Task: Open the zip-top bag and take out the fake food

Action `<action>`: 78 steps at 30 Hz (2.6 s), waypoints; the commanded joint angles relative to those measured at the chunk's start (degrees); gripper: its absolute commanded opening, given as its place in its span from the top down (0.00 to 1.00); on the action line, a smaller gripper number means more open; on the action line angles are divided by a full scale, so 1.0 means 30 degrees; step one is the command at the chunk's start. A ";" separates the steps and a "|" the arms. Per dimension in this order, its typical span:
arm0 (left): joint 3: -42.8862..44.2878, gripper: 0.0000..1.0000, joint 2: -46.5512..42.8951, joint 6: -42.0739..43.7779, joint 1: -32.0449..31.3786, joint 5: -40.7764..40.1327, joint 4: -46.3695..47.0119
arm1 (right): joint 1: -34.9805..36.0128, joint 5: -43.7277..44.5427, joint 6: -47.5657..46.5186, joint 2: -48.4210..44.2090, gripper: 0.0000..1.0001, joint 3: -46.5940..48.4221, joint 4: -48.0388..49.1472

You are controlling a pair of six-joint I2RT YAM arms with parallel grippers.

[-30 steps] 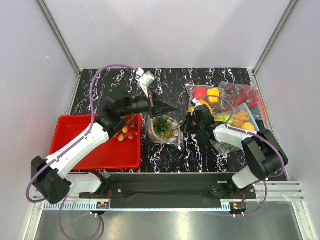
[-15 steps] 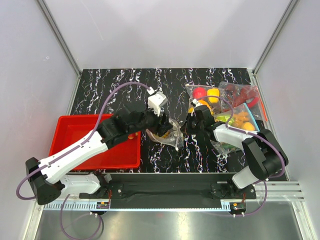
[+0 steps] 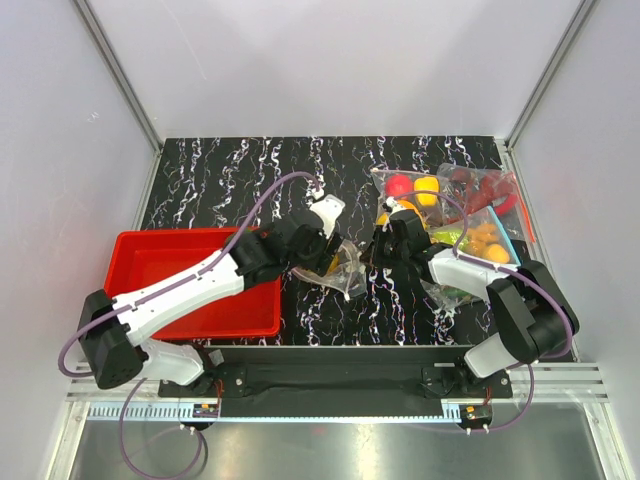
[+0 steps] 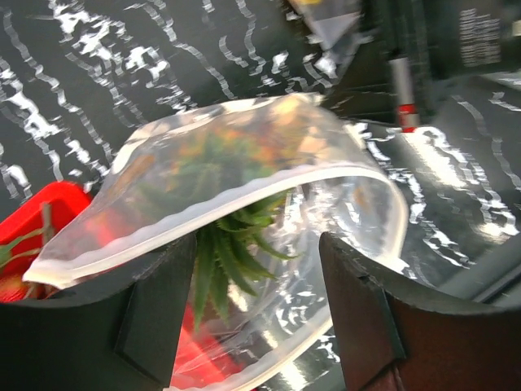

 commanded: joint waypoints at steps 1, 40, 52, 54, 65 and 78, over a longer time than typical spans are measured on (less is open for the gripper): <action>0.0940 0.32 0.0268 0.0008 -0.0230 -0.2068 -0.0113 | -0.0115 0.0013 -0.0038 -0.0612 1.00 0.0355 0.0187; -0.4803 1.00 -0.4885 0.0565 0.4662 0.2763 0.4896 | -0.0671 -0.7105 -0.2148 0.2490 0.10 0.3693 0.4610; -0.5184 1.00 -0.5297 0.0741 0.5160 0.3700 0.5773 | -0.0818 -1.2788 -0.0595 0.6096 0.57 0.4515 0.7336; -0.5271 1.00 -0.5297 0.0740 0.5277 0.4110 0.6271 | -0.0789 -1.2907 -0.0565 0.6184 0.83 0.4574 0.7278; -0.3313 1.00 -0.5765 0.0594 0.5483 0.7945 0.7066 | -0.0905 -0.6409 -0.2352 0.4664 1.00 0.5277 0.1772; -0.2431 1.00 -0.7172 -0.0869 0.5512 1.1552 0.8409 | -0.1228 -0.2537 -0.2118 0.4339 1.00 0.5747 -0.0516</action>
